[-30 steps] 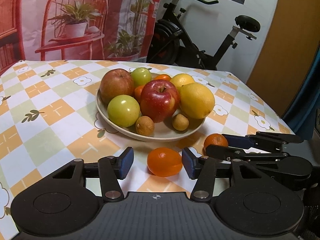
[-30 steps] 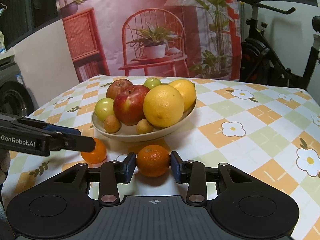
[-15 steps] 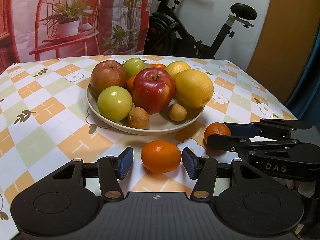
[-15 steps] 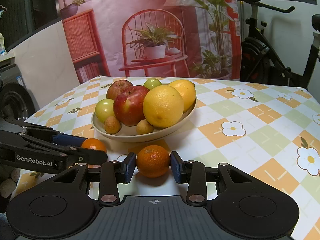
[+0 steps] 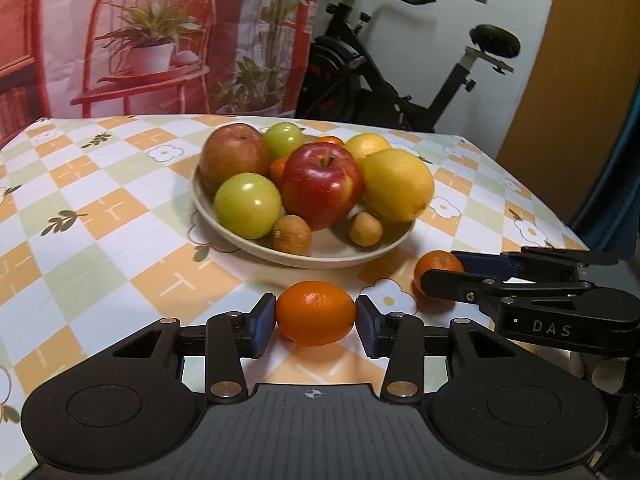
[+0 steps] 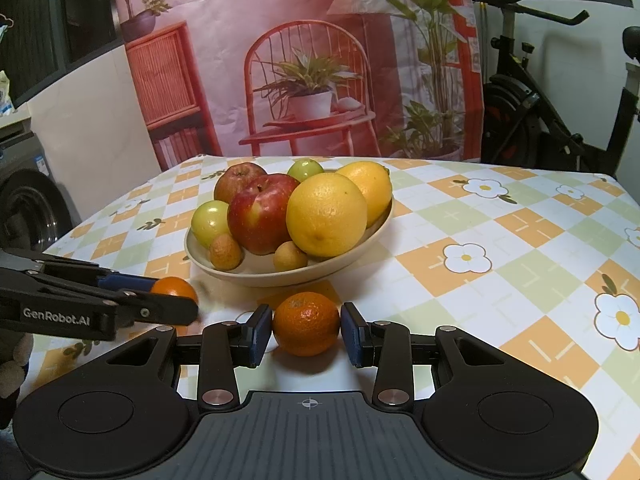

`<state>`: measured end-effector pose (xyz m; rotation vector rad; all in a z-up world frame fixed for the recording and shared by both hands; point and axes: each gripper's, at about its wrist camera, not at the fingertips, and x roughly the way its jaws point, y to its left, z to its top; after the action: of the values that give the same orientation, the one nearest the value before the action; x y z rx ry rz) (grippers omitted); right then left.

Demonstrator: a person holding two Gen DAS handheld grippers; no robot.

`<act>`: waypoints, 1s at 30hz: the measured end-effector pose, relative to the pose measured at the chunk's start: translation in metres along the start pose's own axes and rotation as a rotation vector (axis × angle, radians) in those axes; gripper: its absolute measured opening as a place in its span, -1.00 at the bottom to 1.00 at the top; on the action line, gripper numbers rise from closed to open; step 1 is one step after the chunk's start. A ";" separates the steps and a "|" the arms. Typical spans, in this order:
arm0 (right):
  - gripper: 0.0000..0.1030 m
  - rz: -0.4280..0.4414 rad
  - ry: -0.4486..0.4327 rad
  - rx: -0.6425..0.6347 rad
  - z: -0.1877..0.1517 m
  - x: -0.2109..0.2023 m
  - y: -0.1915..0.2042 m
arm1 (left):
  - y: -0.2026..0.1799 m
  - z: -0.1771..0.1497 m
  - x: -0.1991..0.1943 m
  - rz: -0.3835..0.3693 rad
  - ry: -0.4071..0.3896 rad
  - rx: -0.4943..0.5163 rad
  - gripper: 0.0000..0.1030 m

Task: Organize fruits
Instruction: 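Close the left gripper on the tangerine, then lift the tangerine with the left gripper and carry it over the plate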

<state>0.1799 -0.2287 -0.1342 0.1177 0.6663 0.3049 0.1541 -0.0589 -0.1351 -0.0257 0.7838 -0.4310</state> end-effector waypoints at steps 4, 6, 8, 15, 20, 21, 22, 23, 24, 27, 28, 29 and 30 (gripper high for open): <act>-0.33 0.004 -0.004 0.003 0.000 0.000 0.000 | 0.003 -0.005 -0.006 0.006 -0.004 -0.002 -0.12; -0.33 0.006 -0.006 0.006 0.001 0.000 0.001 | 0.004 -0.008 -0.008 0.011 0.000 -0.001 -0.12; -0.33 0.006 -0.006 0.007 0.001 0.000 0.001 | 0.007 -0.010 -0.011 0.016 0.000 -0.007 -0.12; -0.33 0.007 -0.007 0.006 0.001 0.000 0.002 | 0.012 -0.007 -0.018 0.032 -0.021 -0.029 -0.12; -0.34 0.001 -0.005 -0.005 0.001 -0.001 0.003 | 0.008 -0.005 -0.025 0.029 -0.044 -0.013 -0.12; -0.34 0.000 -0.004 -0.012 0.001 -0.001 0.004 | 0.008 -0.004 -0.026 0.029 -0.049 -0.011 -0.12; -0.34 0.004 0.000 -0.018 0.001 -0.001 0.005 | 0.008 -0.003 -0.028 0.028 -0.055 -0.008 -0.12; -0.35 0.006 -0.001 -0.022 0.002 -0.002 0.007 | 0.008 -0.002 -0.030 0.026 -0.061 -0.006 -0.12; -0.35 0.007 -0.009 -0.025 0.004 -0.003 0.009 | 0.009 0.000 -0.031 0.026 -0.068 -0.002 -0.12; -0.35 0.026 -0.049 -0.014 0.010 -0.009 0.014 | 0.012 0.006 -0.036 0.032 -0.089 0.004 -0.12; -0.35 0.036 -0.058 -0.010 0.012 -0.011 0.015 | 0.014 0.009 -0.037 0.032 -0.093 0.005 -0.12; -0.35 0.044 -0.066 -0.013 0.015 -0.011 0.018 | 0.015 0.012 -0.038 0.034 -0.098 0.006 -0.12; -0.35 0.048 -0.071 -0.023 0.018 -0.011 0.021 | 0.016 0.016 -0.039 0.037 -0.104 0.010 -0.12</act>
<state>0.1780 -0.2122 -0.1098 0.1225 0.5899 0.3527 0.1468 -0.0312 -0.1005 -0.0235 0.6792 -0.3951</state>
